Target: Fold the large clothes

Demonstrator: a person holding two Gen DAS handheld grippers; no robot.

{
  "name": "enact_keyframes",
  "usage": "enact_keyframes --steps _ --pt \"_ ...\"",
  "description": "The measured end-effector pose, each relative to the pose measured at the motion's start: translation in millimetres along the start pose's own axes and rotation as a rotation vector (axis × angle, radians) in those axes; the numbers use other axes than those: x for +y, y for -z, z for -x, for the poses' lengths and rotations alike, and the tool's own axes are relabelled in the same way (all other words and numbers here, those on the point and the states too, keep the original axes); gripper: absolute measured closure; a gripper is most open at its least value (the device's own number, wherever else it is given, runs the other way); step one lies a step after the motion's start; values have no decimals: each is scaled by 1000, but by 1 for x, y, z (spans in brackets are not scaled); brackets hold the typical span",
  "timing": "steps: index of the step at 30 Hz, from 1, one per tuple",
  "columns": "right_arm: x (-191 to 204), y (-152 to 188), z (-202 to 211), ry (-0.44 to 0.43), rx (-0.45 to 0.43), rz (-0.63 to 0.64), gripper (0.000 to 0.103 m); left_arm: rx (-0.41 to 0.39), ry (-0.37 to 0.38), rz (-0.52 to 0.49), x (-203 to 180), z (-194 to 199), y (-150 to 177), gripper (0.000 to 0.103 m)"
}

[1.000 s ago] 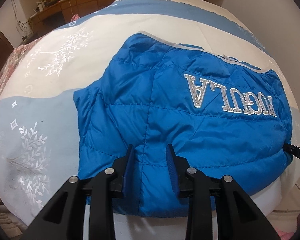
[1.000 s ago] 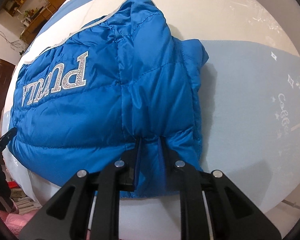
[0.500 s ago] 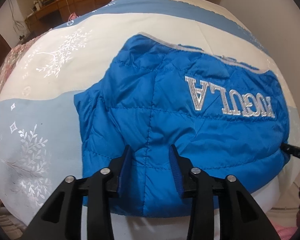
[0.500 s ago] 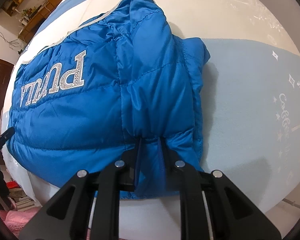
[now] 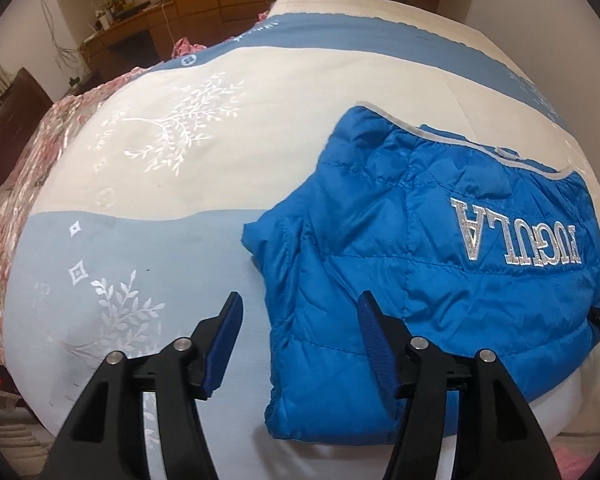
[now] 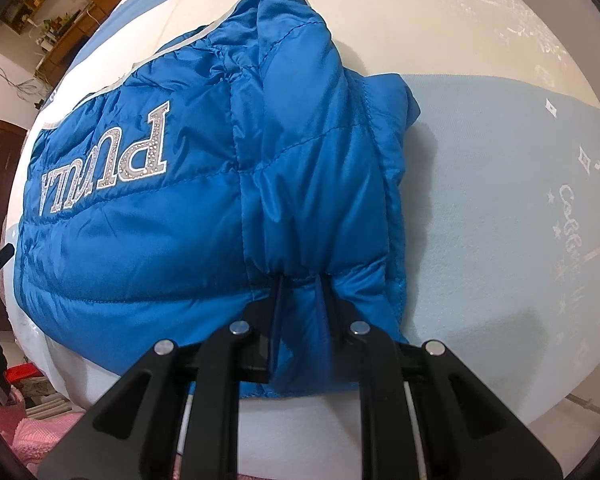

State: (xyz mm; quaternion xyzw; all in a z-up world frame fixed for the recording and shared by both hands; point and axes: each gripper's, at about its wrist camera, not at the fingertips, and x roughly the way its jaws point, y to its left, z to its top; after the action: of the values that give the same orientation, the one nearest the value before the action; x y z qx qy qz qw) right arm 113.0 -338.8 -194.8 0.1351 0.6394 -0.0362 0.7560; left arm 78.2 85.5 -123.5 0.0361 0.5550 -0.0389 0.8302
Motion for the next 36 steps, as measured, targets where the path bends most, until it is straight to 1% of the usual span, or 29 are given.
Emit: enact_keyframes --steps 6,14,18,21,22,24,26,29,31,32,33,34,35,36 --pt "3 -1 0 15 9 6 89 4 23 -12 -4 -3 2 41" --pt "7 -3 -2 33 22 12 88 16 44 1 3 -9 5 40" --pt "9 -5 -3 39 27 13 88 38 79 23 13 -19 4 34" --pt "9 -6 -3 38 26 10 88 77 168 83 29 -33 5 29" --pt "10 -6 -3 38 25 9 88 89 223 115 36 -40 6 28" --pt "9 -5 -3 37 23 8 87 102 295 153 44 -47 6 28" --pt "9 -4 -3 39 20 8 87 121 396 204 54 -57 7 27" --pt "10 -4 -3 39 16 8 87 136 491 258 62 -70 9 22" --pt "9 -4 -3 36 12 9 87 126 512 262 63 -72 10 22" --pt "9 -3 -2 35 10 9 87 120 518 259 62 -72 10 23" --pt "9 -3 -2 35 8 10 87 116 527 256 61 -72 9 33" --pt "9 -3 -2 34 6 12 87 118 547 260 60 -72 9 40" --pt "9 -3 -2 34 5 13 87 116 571 275 60 -71 8 52" --pt "9 -3 -2 33 3 14 87 113 587 292 60 -69 8 60"
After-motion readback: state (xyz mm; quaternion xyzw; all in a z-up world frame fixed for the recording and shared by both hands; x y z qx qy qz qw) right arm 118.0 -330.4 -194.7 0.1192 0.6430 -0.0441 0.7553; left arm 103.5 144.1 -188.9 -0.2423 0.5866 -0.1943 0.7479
